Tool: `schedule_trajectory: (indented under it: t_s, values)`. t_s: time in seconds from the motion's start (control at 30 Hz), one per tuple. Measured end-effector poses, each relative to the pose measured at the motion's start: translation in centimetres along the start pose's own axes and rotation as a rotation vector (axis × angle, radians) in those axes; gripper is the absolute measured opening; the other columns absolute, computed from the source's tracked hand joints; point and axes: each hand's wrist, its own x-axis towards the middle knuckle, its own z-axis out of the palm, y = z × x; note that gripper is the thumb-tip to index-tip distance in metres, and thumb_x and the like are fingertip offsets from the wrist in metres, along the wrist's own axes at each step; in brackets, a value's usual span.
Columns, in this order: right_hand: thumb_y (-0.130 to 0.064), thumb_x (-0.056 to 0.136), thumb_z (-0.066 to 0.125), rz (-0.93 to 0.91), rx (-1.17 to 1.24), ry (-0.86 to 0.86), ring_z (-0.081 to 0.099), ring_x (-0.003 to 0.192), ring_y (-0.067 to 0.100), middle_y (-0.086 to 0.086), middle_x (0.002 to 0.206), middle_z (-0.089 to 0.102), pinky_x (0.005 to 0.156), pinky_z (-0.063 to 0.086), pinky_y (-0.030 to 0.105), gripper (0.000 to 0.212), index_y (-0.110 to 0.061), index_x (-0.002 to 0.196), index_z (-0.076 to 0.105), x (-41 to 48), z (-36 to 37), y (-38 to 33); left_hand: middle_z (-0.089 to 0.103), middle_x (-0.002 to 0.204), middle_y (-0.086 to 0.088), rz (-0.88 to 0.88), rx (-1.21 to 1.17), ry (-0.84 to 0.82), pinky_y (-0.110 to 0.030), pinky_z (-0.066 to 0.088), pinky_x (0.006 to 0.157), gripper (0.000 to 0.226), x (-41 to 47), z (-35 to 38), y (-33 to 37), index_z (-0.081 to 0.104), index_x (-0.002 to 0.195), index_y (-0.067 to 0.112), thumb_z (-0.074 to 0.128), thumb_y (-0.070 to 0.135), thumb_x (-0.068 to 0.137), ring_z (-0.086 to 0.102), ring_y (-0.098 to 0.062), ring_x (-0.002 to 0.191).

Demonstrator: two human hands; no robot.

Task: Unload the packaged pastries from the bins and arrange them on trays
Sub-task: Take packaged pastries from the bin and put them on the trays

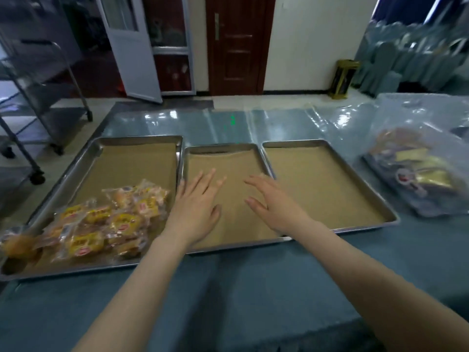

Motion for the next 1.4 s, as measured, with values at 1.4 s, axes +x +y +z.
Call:
schedule_trajectory:
  t_s: [1.4]
  values:
    - [-0.021,0.09,0.061,0.096,-0.05,0.003,0.061,0.095,0.005,-0.011,0.104,0.067,0.081,0.042,0.017,0.021,-0.029,0.109,0.063,4.3,-43.0,66.9,0.019,0.154,0.012,0.037,-0.394,0.004,-0.01,0.007,0.099,0.055,46.5,18.2,55.1,0.026,0.145,0.032,0.048,0.032,0.095,0.014,-0.002,0.137]
